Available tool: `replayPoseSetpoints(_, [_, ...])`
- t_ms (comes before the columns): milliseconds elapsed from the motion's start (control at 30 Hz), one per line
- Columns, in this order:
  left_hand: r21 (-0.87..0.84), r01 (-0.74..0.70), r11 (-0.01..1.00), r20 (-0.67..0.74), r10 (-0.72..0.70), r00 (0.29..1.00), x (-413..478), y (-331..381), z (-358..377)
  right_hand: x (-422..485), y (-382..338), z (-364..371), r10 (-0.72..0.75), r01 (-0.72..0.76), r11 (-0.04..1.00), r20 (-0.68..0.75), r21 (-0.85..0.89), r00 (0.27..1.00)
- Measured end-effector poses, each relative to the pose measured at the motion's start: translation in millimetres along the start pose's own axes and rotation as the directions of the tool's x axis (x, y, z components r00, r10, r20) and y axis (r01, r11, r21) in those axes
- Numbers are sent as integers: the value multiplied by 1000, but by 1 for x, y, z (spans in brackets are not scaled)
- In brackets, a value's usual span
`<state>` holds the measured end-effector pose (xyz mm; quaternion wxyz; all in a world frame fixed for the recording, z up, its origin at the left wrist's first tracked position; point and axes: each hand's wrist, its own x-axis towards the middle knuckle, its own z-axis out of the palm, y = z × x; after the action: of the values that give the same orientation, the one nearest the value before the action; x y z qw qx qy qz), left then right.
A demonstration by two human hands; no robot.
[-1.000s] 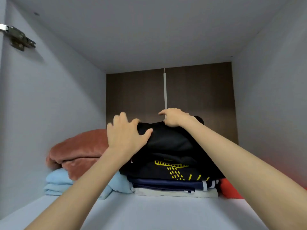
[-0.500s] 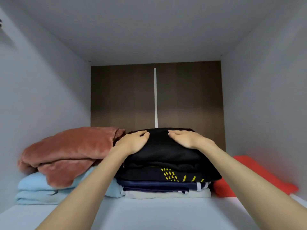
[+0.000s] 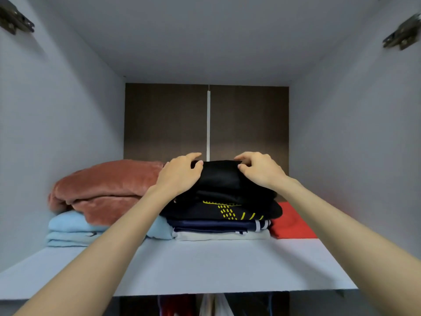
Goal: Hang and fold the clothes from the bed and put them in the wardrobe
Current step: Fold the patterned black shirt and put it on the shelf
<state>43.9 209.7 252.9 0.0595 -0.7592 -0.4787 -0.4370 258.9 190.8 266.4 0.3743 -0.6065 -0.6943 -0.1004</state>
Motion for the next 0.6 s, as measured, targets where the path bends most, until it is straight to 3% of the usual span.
replayPoseSetpoints(233, [-86, -137, 987, -56, 133, 990, -65, 24, -31, -77, -31, -19, 18, -3, 993, -126, 119, 992])
replayPoseSetpoints(600, [-195, -162, 967, 74, 179, 981, -181, 46, -60, -225, -62, -42, 127, -113, 982, -86, 152, 988])
